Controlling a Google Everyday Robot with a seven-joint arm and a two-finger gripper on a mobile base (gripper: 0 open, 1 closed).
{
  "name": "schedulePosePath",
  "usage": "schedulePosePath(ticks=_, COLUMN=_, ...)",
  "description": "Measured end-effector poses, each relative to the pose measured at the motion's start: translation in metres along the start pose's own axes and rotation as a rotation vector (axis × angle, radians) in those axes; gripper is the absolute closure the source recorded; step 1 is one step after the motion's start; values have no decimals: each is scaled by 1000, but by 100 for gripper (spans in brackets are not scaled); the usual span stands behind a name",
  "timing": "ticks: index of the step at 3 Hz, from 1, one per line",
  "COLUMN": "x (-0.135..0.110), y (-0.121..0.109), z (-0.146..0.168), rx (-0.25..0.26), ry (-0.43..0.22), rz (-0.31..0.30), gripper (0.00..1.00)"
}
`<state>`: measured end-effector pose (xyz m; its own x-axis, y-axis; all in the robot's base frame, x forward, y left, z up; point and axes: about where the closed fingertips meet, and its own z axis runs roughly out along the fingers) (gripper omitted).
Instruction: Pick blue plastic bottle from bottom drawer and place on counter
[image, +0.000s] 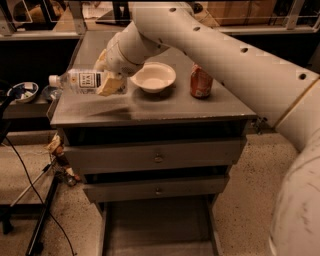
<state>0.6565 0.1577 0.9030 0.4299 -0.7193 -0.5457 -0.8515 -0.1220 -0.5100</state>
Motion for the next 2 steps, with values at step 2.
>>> schedulePosePath(ticks=2, x=-4, y=-14, z=17, rx=-34, ry=-9, rz=-3, gripper=100)
